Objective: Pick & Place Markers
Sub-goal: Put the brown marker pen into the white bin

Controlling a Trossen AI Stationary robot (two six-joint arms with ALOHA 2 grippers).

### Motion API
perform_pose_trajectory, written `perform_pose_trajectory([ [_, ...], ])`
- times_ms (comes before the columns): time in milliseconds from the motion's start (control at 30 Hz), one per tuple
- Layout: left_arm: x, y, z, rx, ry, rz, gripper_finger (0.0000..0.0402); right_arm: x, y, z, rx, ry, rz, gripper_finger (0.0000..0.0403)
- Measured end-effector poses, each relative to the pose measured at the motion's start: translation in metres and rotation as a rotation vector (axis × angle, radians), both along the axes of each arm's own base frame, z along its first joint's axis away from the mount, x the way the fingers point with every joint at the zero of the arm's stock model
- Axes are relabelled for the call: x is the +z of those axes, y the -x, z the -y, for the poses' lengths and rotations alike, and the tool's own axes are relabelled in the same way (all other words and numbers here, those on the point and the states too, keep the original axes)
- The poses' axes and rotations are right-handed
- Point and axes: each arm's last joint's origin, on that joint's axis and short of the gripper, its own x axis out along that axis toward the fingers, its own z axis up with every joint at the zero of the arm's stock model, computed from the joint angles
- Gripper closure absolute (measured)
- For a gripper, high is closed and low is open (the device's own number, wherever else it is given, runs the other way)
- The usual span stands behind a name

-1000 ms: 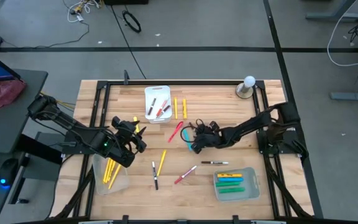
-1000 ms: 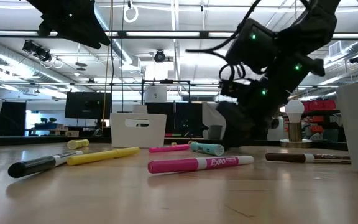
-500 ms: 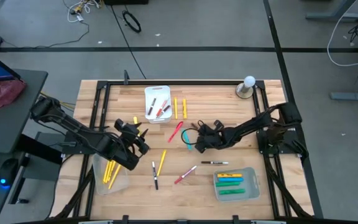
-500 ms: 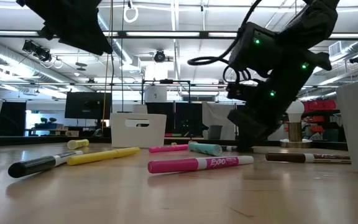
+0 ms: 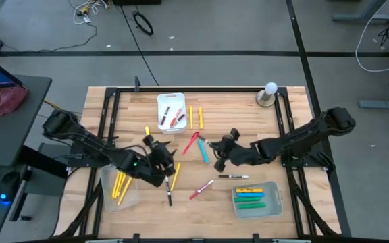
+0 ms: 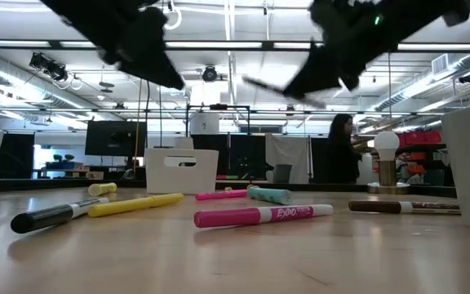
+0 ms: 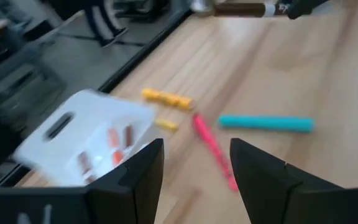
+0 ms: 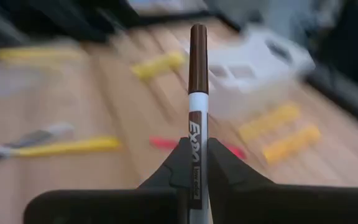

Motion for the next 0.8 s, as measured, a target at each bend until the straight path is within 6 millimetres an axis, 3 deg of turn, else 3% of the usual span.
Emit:
perform_pose_trajectory([
  [233, -0.011, -0.039, 0.000, -0.240, 0.010, -0.006, 0.0209, 0.025, 0.004, -0.040, 0.276, 0.139, 0.163, 0.0382],
  [467, -0.020, -0.069, -0.001, -0.463, -0.003, 0.119, 0.0209, 0.012, 0.021, -0.061, 0.410, 0.117, 0.251, 0.0384],
  [600, -0.023, -0.062, -0.009, -0.587, 0.019, 0.317, 0.0209, -0.001, 0.038, -0.059, 0.415, 0.061, 0.404, 0.0383],
  [800, -0.016, -0.044, -0.024, -0.677, 0.094, 0.667, 0.0209, -0.005, 0.053, -0.049, 0.387, 0.009, 0.590, 0.0384],
])
